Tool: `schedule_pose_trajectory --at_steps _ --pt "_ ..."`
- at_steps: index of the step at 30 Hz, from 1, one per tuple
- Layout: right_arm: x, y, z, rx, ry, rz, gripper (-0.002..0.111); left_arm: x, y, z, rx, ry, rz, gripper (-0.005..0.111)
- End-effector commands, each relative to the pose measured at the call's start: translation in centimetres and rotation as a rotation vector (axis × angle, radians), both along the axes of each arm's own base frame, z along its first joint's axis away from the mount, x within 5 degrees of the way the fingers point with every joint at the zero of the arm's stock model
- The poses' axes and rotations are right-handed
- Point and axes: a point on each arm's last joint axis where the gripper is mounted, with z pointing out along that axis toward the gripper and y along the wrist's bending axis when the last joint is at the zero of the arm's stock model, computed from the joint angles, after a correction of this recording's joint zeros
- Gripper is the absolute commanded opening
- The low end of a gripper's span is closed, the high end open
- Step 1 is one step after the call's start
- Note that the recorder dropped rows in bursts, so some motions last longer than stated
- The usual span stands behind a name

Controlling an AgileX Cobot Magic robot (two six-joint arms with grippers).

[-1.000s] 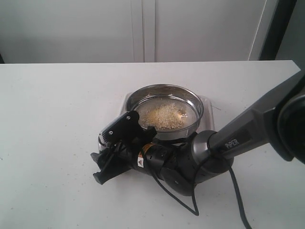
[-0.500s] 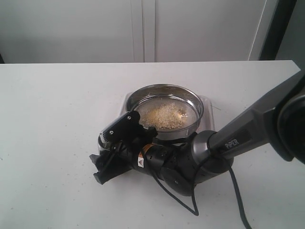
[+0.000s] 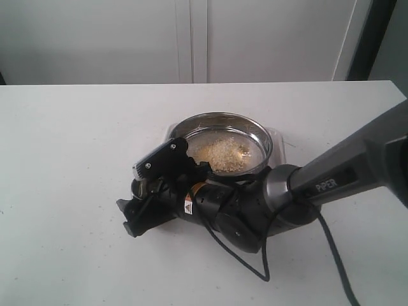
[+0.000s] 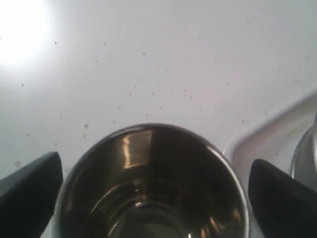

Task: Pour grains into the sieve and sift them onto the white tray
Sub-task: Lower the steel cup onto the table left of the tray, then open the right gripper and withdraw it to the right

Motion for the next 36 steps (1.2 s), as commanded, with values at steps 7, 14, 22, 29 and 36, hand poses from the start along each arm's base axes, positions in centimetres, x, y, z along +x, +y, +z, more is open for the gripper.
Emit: schedule_pose_trajectory --at_steps 7,14,22,29,36 --pt "-0.1 -0.2 4.1 0.048 -0.045 -0.007 0.094 0.0 0.0 -0.3 -0.007 0.007 0.004 0.0" --pt "-0.5 -0.6 7.4 0.118 -0.068 -0.022 0.093 0.0 0.0 -0.3 -0.007 0.007 0.004 0.0" --pt "-1.1 -1.3 10.6 0.127 -0.086 -0.028 0.081 0.0 0.0 -0.3 -0.007 0.007 0.004 0.0" --pt "-1.9 -2.4 12.4 0.067 -0.045 -0.041 0.035 0.0 0.0 -0.3 -0.007 0.007 0.004 0.0" --pt "-2.9 -3.7 13.4 -0.019 0.04 -0.066 0.005 0.0 0.0 -0.3 -0.007 0.007 0.004 0.0"
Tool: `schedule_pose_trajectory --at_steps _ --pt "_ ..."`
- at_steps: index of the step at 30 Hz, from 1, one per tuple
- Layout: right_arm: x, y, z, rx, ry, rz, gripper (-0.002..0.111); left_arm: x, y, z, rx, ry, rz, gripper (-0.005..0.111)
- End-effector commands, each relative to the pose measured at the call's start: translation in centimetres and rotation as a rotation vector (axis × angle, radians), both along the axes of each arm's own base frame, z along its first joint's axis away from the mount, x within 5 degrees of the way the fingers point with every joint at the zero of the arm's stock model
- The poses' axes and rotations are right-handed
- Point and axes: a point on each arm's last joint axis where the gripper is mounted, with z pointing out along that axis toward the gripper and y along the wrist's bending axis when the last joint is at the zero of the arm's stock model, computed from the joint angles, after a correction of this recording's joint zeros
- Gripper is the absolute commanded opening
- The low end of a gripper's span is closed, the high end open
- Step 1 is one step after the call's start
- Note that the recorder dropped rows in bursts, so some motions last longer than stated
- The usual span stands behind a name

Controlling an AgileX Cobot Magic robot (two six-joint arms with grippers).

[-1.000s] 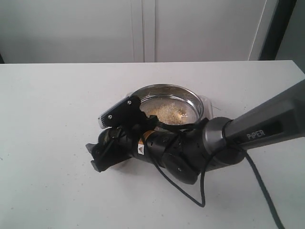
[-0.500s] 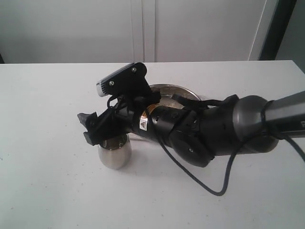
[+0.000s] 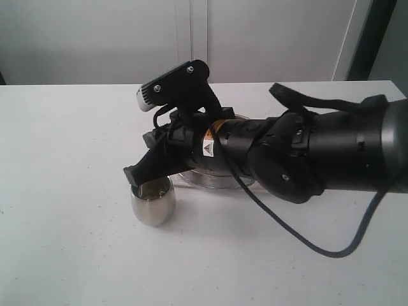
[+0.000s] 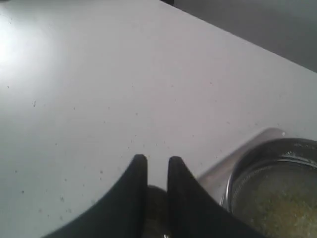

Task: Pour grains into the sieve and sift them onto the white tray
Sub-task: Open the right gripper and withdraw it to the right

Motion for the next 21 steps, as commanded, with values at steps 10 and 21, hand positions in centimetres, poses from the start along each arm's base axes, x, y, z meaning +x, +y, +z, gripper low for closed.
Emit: schedule_pose_trajectory --at_steps 10,21 --pt "-2.7 -4.3 3.5 -0.169 0.192 -0.083 0.0 0.0 0.0 -0.3 -0.007 0.007 0.004 0.0" --pt "-1.8 -11.7 4.4 -0.24 0.437 -0.336 0.0 0.0 0.0 -0.3 -0.007 0.007 0.004 0.0"
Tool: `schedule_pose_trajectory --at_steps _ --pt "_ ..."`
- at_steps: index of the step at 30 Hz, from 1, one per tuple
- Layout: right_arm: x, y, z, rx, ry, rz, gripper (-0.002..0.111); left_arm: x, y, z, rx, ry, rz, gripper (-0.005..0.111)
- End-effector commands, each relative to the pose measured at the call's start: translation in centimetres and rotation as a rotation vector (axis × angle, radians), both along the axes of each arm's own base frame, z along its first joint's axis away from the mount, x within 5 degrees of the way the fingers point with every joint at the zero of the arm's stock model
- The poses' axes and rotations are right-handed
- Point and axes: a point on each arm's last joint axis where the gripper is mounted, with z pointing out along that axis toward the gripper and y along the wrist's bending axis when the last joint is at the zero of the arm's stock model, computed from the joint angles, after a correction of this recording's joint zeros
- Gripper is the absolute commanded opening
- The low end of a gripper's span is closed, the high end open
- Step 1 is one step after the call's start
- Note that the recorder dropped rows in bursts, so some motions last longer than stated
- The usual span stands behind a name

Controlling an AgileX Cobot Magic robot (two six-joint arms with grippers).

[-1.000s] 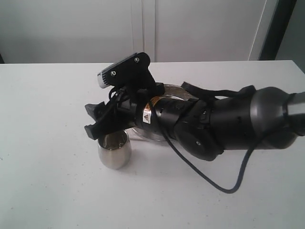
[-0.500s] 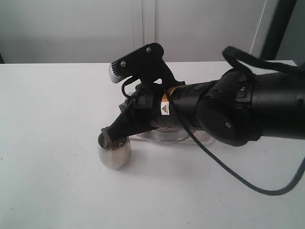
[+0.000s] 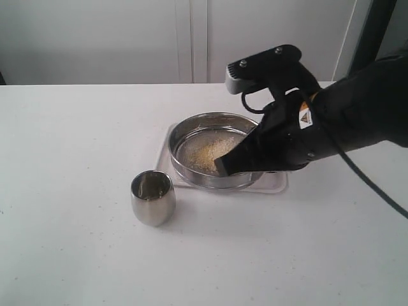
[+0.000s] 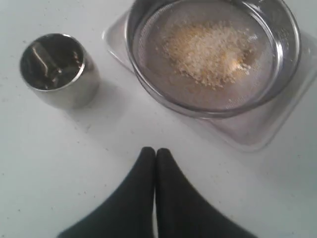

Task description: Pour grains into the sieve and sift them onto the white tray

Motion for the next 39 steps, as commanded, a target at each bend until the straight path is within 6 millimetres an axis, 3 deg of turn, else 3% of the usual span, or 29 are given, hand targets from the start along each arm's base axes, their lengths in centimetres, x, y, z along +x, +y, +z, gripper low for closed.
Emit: schedule_pose_trajectory --at_steps 1,11,14,24,32,39 --pt "0.4 -2.6 0.0 0.003 0.092 -0.117 0.0 0.0 0.0 -0.3 -0.007 0.007 0.004 0.0" --pt "-0.3 -10.4 1.2 0.001 0.2 -0.441 0.0 0.0 0.0 -0.3 -0.007 0.007 0.004 0.0" --pt "-0.6 -11.7 1.6 0.023 0.204 -0.514 0.0 0.0 0.0 -0.3 -0.007 0.007 0.004 0.0" --pt "-1.4 -14.1 2.4 0.04 0.216 -0.637 0.0 0.0 0.0 -0.3 -0.007 0.007 0.004 0.0" --pt "-2.1 -14.4 2.3 0.023 0.239 -0.66 0.0 0.0 0.0 -0.3 -0.007 0.007 0.004 0.0" --pt "-3.7 -14.7 1.1 0.002 0.252 -0.66 0.0 0.0 0.0 -0.3 -0.007 0.007 0.004 0.0"
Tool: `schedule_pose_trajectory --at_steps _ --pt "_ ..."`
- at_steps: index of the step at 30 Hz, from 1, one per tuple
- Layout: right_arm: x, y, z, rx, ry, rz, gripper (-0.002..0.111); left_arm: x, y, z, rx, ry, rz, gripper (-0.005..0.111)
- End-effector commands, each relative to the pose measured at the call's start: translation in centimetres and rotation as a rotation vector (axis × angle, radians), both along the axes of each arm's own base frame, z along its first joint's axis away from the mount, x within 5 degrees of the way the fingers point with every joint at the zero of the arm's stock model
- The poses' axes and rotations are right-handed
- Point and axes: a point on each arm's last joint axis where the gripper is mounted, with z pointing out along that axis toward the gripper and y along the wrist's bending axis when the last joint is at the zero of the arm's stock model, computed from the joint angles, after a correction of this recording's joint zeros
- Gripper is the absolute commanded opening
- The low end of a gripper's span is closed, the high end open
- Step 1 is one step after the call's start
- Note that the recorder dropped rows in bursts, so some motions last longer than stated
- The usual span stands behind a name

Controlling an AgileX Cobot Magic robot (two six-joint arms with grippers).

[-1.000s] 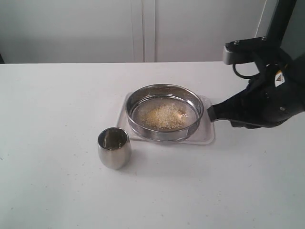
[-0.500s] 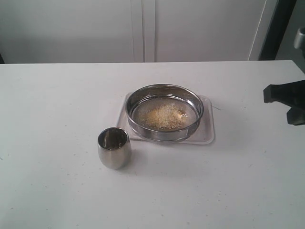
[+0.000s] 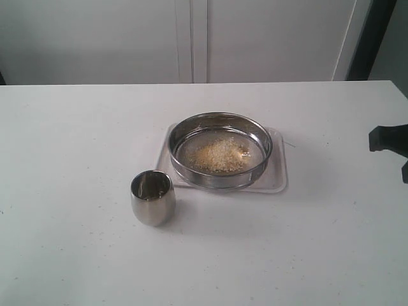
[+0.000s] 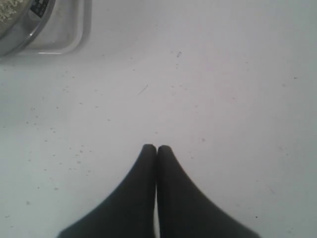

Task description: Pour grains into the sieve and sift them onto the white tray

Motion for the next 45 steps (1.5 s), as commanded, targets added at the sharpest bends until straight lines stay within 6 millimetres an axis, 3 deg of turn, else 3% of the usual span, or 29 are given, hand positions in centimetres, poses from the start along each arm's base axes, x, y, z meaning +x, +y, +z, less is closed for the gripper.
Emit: schedule_pose_trajectory --at_steps 1,45 --pt "-1.1 -0.5 -0.86 -0.021 0.013 -0.013 0.0 -0.03 -0.01 -0.29 -0.007 0.007 0.004 0.0" --pt "-1.47 -0.54 -1.0 -0.021 0.011 -0.013 0.0 -0.03 -0.01 -0.29 -0.007 0.007 0.004 0.0"
